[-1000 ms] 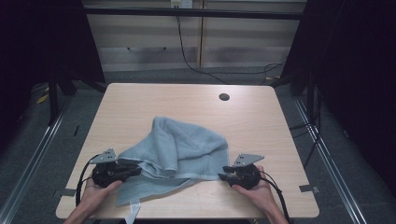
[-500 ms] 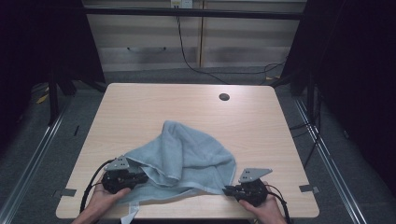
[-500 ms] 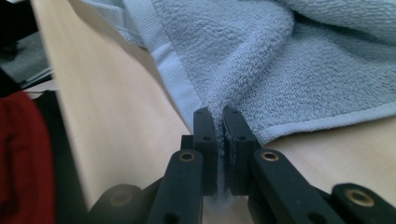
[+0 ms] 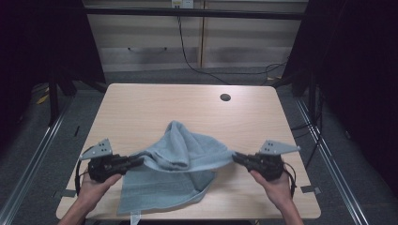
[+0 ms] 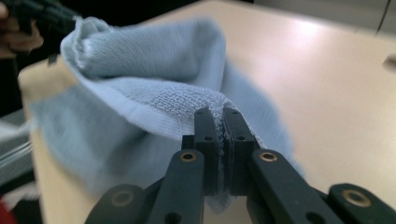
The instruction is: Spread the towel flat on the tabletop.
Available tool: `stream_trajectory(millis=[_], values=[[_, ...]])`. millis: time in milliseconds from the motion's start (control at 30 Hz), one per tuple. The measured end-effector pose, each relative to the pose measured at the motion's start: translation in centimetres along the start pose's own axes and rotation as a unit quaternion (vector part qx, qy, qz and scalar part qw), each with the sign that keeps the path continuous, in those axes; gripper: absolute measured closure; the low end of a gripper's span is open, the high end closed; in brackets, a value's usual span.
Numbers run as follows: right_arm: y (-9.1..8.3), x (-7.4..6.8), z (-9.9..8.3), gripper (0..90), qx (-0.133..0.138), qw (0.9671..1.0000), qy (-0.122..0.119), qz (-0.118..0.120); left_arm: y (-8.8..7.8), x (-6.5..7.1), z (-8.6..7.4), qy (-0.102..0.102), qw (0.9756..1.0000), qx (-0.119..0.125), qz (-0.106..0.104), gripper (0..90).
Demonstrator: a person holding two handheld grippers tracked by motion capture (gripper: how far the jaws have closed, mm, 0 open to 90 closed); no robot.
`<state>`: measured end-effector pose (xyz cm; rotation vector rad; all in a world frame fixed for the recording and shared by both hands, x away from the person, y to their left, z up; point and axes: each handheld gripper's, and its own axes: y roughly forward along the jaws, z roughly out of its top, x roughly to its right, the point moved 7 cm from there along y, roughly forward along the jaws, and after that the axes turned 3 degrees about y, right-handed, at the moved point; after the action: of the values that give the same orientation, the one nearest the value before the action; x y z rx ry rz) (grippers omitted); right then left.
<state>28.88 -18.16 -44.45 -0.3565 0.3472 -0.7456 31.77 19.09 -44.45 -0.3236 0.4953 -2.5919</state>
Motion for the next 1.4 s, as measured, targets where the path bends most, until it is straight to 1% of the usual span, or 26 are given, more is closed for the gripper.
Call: stream_trajectory(millis=[100, 233, 300, 367, 467, 500, 533, 567, 600, 633, 667, 700, 733, 767, 833, 867, 933, 967, 1033, 1067, 1133, 1167, 1200, 1267, 1300, 1400], values=[[0.6, 1.2, 3.6, 86.1, 0.024, 0.9997, -0.004, -0.008, -0.5, -1.8, 2.7, -0.004, 0.9994, 0.025, 0.023, 82.5], [1.8, 2.8, 7.8, 86.1, 0.049, 0.9985, -0.004, -0.021, -1.5, -4.8, 5.7, -0.021, 0.9966, 0.056, 0.057, 82.5], [2.5, 3.6, 9.7, 86.1, 0.060, 0.9977, -0.004, -0.030, -1.9, -6.4, 6.8, -0.038, 0.9943, 0.068, 0.073, 82.6], [3.4, 4.1, 11.5, 86.1, 0.069, 0.9972, -0.004, -0.030, -2.0, -7.8, 7.8, -0.050, 0.9919, 0.075, 0.090, 82.6], [5.4, 4.9, 13.7, 86.0, 0.071, 0.9962, -0.008, -0.049, -1.8, -9.7, 9.1, -0.068, 0.9863, 0.091, 0.120, 82.5], [6.1, 5.3, 14.2, 85.8, 0.072, 0.9960, -0.002, -0.052, -1.5, -10.4, 9.1, -0.076, 0.9847, 0.087, 0.130, 81.8], [7.0, 5.8, 14.4, 85.4, 0.070, 0.9960, 0.005, -0.054, -0.9, -11.1, 8.9, -0.088, 0.9846, 0.079, 0.129, 80.8], [7.9, 6.4, 14.4, 83.1, 0.064, 0.9961, 0.011, -0.061, -0.2, -11.8, 8.3, -0.097, 0.9841, 0.063, 0.134, 78.2], [8.7, 7.1, 14.0, 78.5, 0.055, 0.9957, 0.021, -0.072, 0.5, -12.8, 7.3, -0.106, 0.9807, 0.043, 0.159, 74.4], [9.8, 7.9, 13.2, 74.7, 0.043, 0.9953, 0.038, -0.078, 0.8, -13.2, 6.6, -0.118, 0.9790, 0.038, 0.162, 67.0], [10.3, 8.2, 12.6, 69.8, 0.035, 0.9953, 0.046, -0.077, 1.1, -13.6, 5.8, -0.136, 0.9771, 0.037, 0.159, 62.7], [10.9, 8.5, 11.7, 65.0, 0.027, 0.9948, 0.053, -0.082, 1.1, -13.8, 5.0, -0.147, 0.9752, 0.040, 0.160, 58.7], [11.2, 8.5, 11.0, 62.5, 0.024, 0.9943, 0.057, -0.087, 1.1, -13.8, 4.3, -0.153, 0.9747, 0.040, 0.158, 56.8], [11.3, 8.2, 10.3, 60.1, 0.023, 0.9951, 0.055, -0.079, 1.1, -13.7, 3.6, -0.154, 0.9752, 0.035, 0.155, 53.8], [11.0, 7.4, 9.1, 57.5, 0.018, 0.9953, 0.049, -0.082, 0.5, -13.3, 2.5, -0.156, 0.9759, 0.031, 0.149, 48.8], [10.7, 6.7, 8.5, 57.6, 0.021, 0.9966, 0.047, -0.065, 0.3, -13.0, 2.1, -0.152, 0.9777, 0.031, 0.142, 48.9], [10.2, 5.3, 7.2, 58.8, 0.012, 0.9982, 0.041, -0.042, -0.2, -12.1, 1.0, -0.144, 0.9796, 0.023, 0.139, 49.6], [9.9, 4.3, 6.4, 59.7, -0.001, 0.9990, 0.034, -0.028, -0.4, -11.4, 0.5, -0.135, 0.9827, 0.020, 0.126, 50.8], [9.4, 2.8, 4.5, 60.8, -0.024, 0.9994, 0.022, -0.015, -0.6, -9.7, -0.8, -0.120, 0.9864, 0.005, 0.112, 51.8], [9.2, 2.0, 3.5, 62.5, -0.036, 0.9991, 0.020, -0.002, -0.6, -8.7, -1.5, -0.112, 0.9885, -0.008, 0.102, 53.2], [8.7, 0.8, 1.4, 62.6, -0.059, 0.9980, 0.018, 0.009, -0.7, -7.0, -2.9, -0.098, 0.9908, -0.026, 0.089, 54.1], [8.5, 0.3, 0.2, 62.6, -0.073, 0.9970, 0.020, 0.017, -0.6, -6.1, -3.7, -0.090, 0.9919, -0.043, 0.078, 55.0], [8.3, -0.1, -1.1, 62.6, -0.089, 0.9956, 0.020, 0.019, -0.6, -5.4, -4.5, -0.080, 0.9921, -0.058, 0.076, 55.2], [8.1, -0.7, -3.3, 61.7, -0.108, 0.9935, 0.025, 0.024, -0.5, -4.2, -6.3, -0.064, 0.9919, -0.089, 0.065, 55.2], [8.0, -0.8, -4.3, 60.9, -0.116, 0.9926, 0.024, 0.025, -0.5, -4.0, -7.0, -0.062, 0.9914, -0.094, 0.067, 54.8], [8.2, -0.9, -6.4, 57.7, -0.138, 0.9896, 0.035, 0.024, -0.3, -4.3, -9.0, -0.086, 0.9885, -0.100, 0.074, 49.4]])
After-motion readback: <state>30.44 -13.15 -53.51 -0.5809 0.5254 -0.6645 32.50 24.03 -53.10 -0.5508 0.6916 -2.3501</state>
